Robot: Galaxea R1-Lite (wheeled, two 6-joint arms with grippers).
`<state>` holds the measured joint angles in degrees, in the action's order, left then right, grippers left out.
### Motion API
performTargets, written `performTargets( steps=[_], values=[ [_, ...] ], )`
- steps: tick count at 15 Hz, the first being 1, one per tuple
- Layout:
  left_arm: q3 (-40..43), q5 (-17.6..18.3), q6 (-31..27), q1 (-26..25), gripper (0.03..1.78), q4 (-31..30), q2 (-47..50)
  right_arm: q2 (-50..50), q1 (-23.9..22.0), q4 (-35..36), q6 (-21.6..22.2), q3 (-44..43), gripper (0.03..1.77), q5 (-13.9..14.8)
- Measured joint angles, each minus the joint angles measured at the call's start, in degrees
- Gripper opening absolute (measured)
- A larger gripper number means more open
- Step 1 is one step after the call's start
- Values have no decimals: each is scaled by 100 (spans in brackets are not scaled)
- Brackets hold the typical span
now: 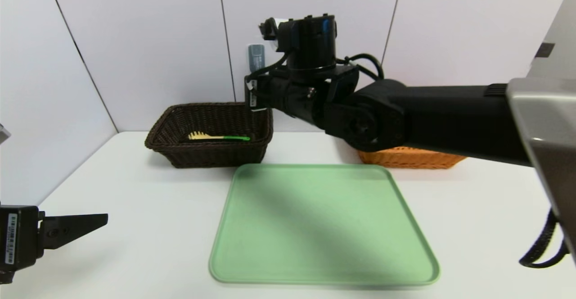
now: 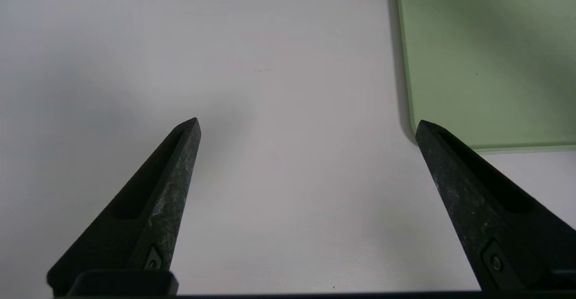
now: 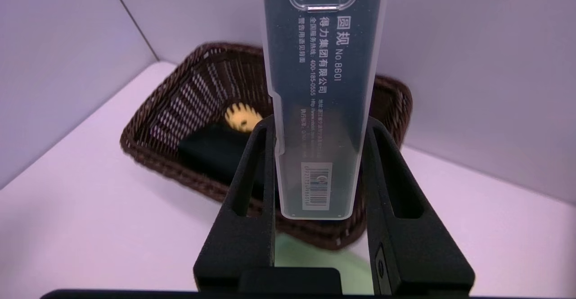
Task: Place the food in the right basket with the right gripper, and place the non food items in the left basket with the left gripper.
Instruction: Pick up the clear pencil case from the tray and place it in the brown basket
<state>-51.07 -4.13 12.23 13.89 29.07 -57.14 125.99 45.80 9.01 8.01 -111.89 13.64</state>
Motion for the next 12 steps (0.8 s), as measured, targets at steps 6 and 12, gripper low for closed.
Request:
performTargets(
  steps=[6, 12],
  values=[
    [-23, -5, 0, 0, 169, -28, 2, 894, -88, 1582, -187, -33, 55, -15],
    [-52, -7, -10, 0, 169, -41, -83, 1362, -99, 1709, -173, -35, 65, -24]
  ],
)
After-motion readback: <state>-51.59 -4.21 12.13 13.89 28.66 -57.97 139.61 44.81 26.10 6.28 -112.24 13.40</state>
